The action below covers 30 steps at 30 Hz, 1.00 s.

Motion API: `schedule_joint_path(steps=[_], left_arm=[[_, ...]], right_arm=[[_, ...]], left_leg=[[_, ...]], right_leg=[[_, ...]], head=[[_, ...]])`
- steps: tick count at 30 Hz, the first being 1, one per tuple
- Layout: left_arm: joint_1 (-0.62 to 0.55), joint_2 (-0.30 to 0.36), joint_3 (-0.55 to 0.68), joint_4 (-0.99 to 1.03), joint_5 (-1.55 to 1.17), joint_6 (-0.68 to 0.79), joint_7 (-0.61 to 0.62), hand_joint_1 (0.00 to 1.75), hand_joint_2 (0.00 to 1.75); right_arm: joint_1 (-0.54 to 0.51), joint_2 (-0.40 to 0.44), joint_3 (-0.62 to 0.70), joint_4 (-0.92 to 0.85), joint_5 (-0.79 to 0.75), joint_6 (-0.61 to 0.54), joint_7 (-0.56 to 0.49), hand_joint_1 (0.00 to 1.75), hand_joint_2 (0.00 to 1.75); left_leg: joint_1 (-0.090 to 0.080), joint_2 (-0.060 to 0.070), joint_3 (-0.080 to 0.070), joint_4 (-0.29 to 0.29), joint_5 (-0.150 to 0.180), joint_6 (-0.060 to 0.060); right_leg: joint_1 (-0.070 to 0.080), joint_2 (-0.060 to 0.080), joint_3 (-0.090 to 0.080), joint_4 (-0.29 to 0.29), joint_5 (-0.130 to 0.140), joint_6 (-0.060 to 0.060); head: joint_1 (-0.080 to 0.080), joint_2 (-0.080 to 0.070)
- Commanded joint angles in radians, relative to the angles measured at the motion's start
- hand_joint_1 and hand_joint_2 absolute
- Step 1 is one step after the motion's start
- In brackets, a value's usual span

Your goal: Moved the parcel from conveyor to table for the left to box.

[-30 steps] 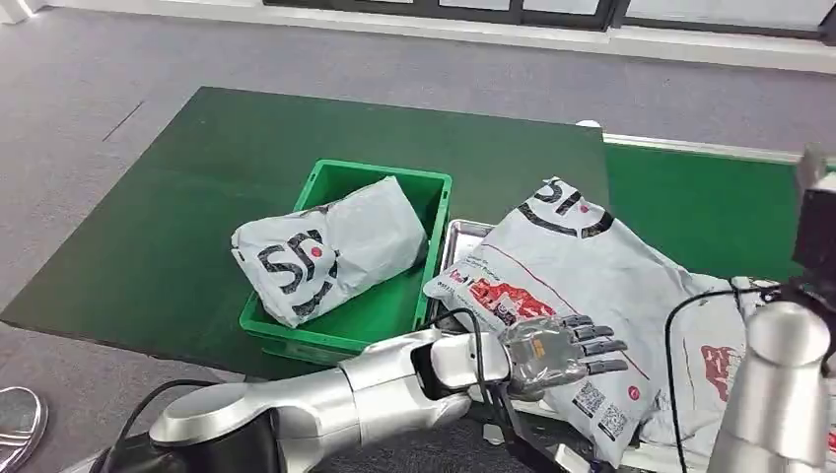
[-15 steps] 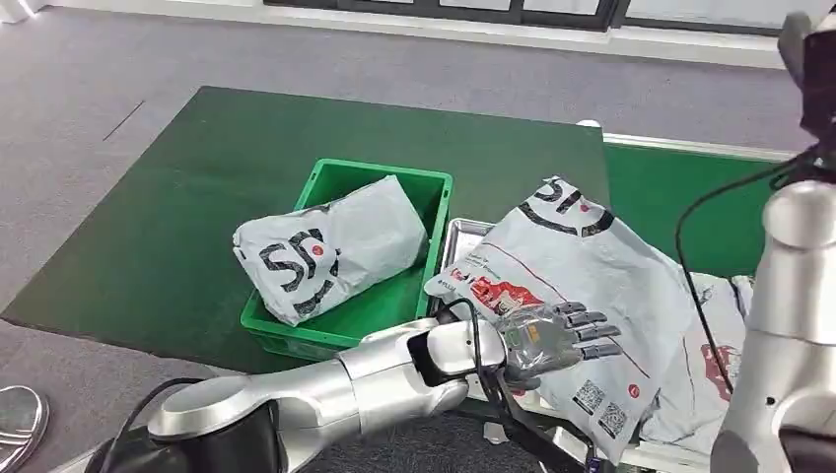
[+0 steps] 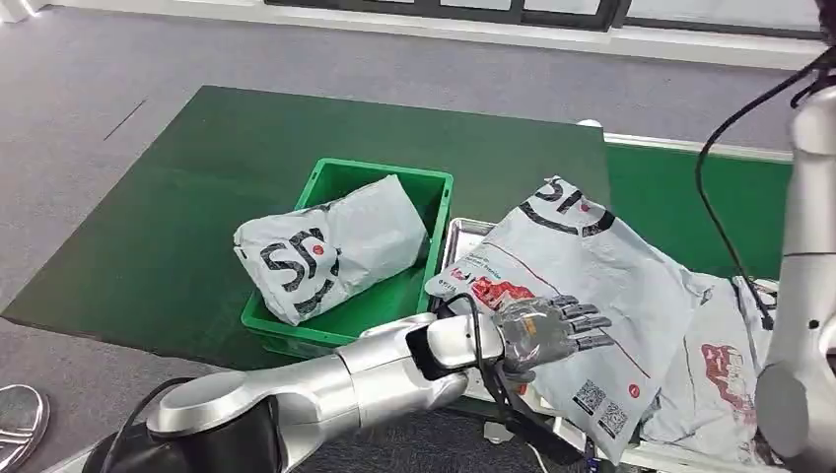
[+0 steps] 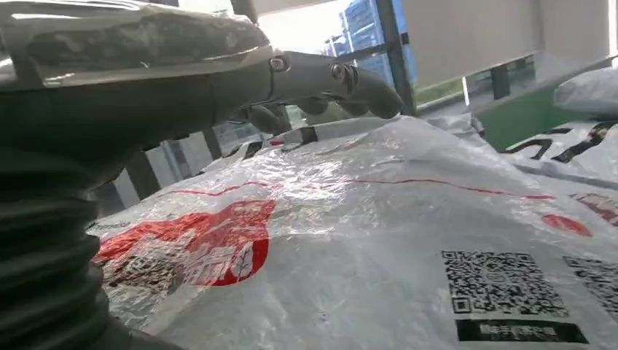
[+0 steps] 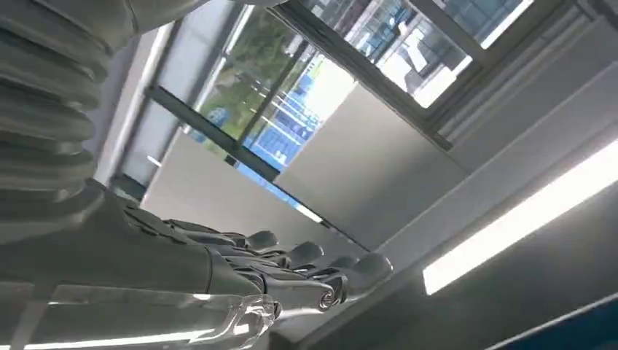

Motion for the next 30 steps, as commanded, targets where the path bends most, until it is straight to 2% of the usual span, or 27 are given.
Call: schedule_joint_path(steps=[1,8,16,23,30], left_arm=[[-0.043,0.020,-0.051,0.023,-0.003,-0.039,0.058,0.00,1.75],[-0.042,0.020,-0.051,0.024,-0.004,-0.038,0.059,0.00,1.75],[-0.034,0.020,-0.104,0.024,-0.099,-0.103,0.148,0.00,1.75],[-0.034,0.020,-0.110,-0.014,-0.149,-0.180,0.207,0.00,1.75],[-0.029,0.020,-0.094,-0.030,-0.182,-0.197,0.234,0.00,1.75]], right_arm=[[-0.126,-0.006,0.125,0.183,-0.011,-0.015,0.002,0.00,1.75],[-0.123,-0.005,0.125,0.184,-0.012,-0.018,0.000,0.00,1.75],[-0.146,0.017,0.146,0.255,-0.014,-0.049,-0.001,0.00,1.75],[-0.128,0.013,0.145,0.261,0.000,-0.058,-0.001,0.00,1.75],[-0.126,0.013,0.140,0.252,0.017,-0.055,0.007,0.00,1.75]], left_leg=[[0.000,0.003,-0.003,0.001,0.001,0.000],[0.000,0.002,-0.004,0.001,0.001,0.000],[-0.001,0.003,-0.002,0.000,0.001,0.000],[0.000,0.003,-0.003,0.000,0.002,0.000],[0.000,0.002,-0.003,0.000,0.001,0.000]], right_leg=[[0.000,0.002,-0.004,0.001,0.002,-0.001],[0.000,0.002,-0.004,0.001,0.002,-0.001],[-0.001,0.003,-0.004,0.001,0.002,-0.001],[0.000,0.003,-0.004,0.000,0.003,-0.001],[0.000,0.002,-0.003,0.000,0.002,-0.001]], head=[[0.000,0.000],[0.000,0.000],[0.000,0.000],[0.000,0.000],[0.000,0.000]])
